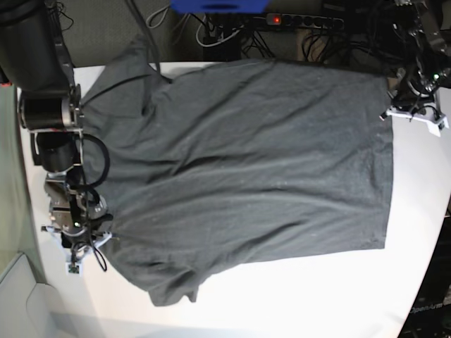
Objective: Layout the t-shirt on the table in an organized manner, then fold the t-shirt properly
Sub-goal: 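Regrasp the shirt edges with both grippers and pull them apart, then grasp the shirt shoulder and hem corners with both grippers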
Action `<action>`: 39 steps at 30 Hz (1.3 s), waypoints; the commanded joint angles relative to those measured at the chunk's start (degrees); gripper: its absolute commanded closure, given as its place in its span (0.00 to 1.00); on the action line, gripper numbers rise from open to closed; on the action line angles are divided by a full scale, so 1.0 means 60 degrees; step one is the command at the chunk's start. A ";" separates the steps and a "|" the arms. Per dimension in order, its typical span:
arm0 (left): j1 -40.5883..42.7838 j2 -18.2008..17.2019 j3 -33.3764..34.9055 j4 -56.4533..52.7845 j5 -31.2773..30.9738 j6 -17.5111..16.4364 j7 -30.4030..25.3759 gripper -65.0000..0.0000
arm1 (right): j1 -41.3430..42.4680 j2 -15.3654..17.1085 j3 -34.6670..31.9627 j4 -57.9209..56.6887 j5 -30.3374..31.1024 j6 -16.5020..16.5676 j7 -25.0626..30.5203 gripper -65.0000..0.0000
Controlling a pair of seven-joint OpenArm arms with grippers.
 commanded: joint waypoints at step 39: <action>-0.2959 -0.0360 0.2854 -0.4365 0.1962 -0.0005 -0.1953 1.00 | -0.9729 -0.1036 0.3101 1.3855 -0.0029 0.3184 -0.5287 0.89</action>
